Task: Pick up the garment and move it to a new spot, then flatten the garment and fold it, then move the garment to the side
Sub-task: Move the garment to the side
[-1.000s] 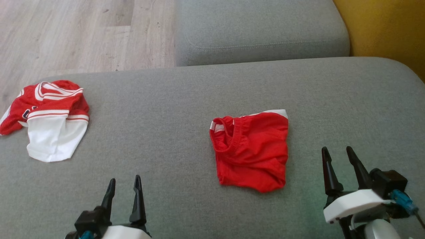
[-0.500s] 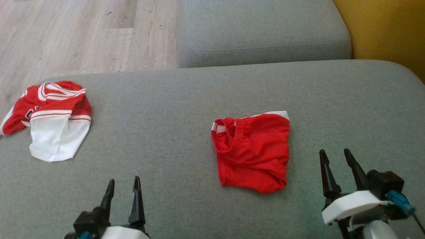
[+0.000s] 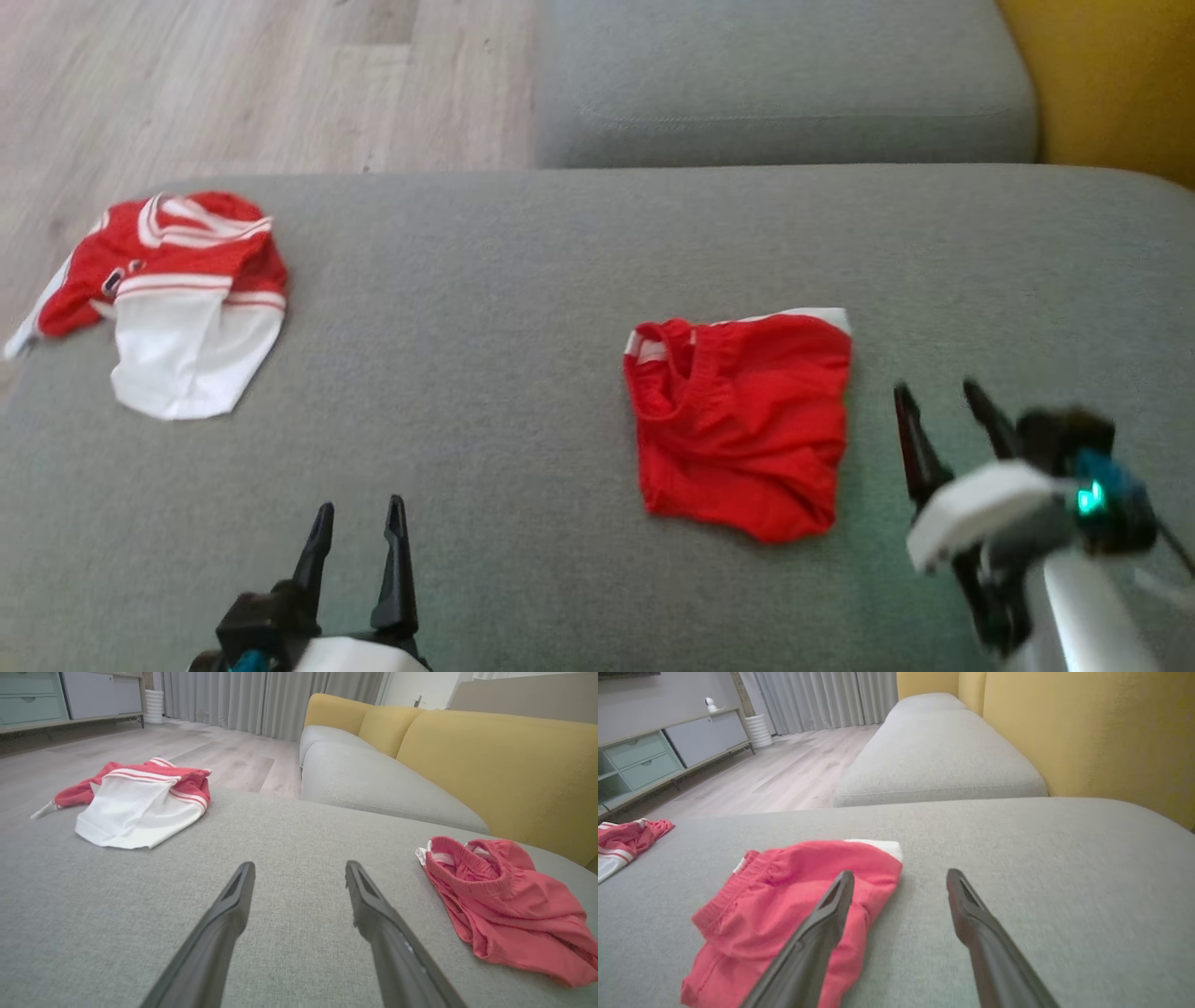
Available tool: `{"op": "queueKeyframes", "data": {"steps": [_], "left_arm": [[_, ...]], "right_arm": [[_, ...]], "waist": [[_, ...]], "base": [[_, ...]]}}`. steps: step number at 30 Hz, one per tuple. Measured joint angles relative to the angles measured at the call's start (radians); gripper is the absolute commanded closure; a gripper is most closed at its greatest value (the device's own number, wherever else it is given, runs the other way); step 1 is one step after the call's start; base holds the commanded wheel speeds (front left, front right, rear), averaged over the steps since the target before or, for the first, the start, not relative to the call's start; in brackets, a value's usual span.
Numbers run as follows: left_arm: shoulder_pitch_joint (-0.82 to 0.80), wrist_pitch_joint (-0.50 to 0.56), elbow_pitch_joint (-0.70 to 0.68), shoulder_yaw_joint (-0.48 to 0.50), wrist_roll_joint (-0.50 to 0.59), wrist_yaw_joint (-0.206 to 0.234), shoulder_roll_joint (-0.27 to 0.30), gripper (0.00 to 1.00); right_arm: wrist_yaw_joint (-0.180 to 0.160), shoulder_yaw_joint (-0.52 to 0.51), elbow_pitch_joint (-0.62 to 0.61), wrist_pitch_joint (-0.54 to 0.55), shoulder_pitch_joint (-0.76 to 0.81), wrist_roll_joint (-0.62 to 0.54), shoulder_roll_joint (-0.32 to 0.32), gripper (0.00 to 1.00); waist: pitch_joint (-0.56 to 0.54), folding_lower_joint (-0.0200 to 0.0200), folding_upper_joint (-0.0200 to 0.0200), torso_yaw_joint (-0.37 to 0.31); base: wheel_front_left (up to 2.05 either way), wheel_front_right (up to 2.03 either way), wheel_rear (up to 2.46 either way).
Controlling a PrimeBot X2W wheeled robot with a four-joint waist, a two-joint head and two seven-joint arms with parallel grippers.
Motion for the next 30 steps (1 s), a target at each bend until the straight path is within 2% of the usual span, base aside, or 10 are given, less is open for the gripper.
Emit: {"op": "queueKeyframes", "data": {"steps": [9,21,22,23,25,26,27,30], "left_arm": [[-0.044,-0.001,0.002,-0.014,0.0,-0.002,-0.018,0.0],[-0.087,-0.013,0.029,0.0,0.005,-0.011,-0.036,0.0],[-0.087,-0.017,0.031,0.001,0.007,-0.011,-0.038,0.0],[-0.087,-0.019,0.032,0.002,0.011,-0.012,-0.04,0.0],[-0.087,-0.019,0.032,0.003,0.014,-0.02,-0.041,0.0],[-0.087,-0.02,0.032,0.004,0.016,-0.02,-0.042,0.0],[-0.087,-0.02,0.032,0.005,0.02,-0.02,-0.042,0.0],[-0.087,-0.02,0.031,0.007,0.022,-0.022,-0.042,0.0]], "right_arm": [[0.0,-0.064,0.149,0.123,-0.185,-0.098,0.0,0.0],[0.0,-0.102,0.361,0.17,-0.278,-0.126,-0.001,0.0],[0.0,-0.102,0.368,0.17,-0.282,-0.126,-0.001,0.18],[0.0,-0.102,0.375,0.17,-0.286,-0.126,-0.001,0.41],[0.0,-0.098,0.394,0.171,-0.299,-0.124,-0.001,0.66],[0.0,-0.093,0.401,0.171,-0.304,-0.12,-0.001,0.72],[0.0,-0.088,0.406,0.17,-0.309,-0.114,-0.001,1.0],[0.0,-0.084,0.419,0.163,-0.326,-0.112,0.0,1.0]], "waist": [[0.086,0.0004,0.0,0.072],[0.17,0.0001,0.0,0.149],[0.17,0.0001,0.0,0.149],[0.17,0.0,0.0,0.148],[0.169,-0.0001,0.0,0.143],[0.17,0.0,0.0,0.138],[0.17,0.0,0.0,0.134],[0.173,-0.0001,0.0,0.114]], "base": [[0.0,0.0,0.0],[0.0,0.0,0.0],[0.0,0.0,0.0],[0.0,0.0,0.0],[0.0,0.0,0.0],[0.0,0.0,0.0],[0.0,0.0,0.0],[0.0,0.0,0.0]]}}
